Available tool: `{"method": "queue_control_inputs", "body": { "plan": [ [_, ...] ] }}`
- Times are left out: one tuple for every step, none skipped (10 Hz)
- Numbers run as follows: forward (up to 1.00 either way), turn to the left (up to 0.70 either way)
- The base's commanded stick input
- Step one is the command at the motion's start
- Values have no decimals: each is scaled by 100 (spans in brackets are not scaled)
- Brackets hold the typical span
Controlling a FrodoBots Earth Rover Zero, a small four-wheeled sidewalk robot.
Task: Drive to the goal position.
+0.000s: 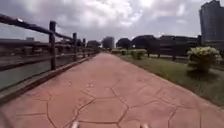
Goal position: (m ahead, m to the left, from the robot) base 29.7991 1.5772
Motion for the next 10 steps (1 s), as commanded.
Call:
{"method": "queue_control_inputs", "body": {
  "plan": [
    [70, 0],
    [70, 0],
    [70, 0],
    [70, 0],
    [70, 0],
    [70, 0],
    [70, 0],
    [70, 0],
    [70, 0],
    [70, 0]
  ]
}}
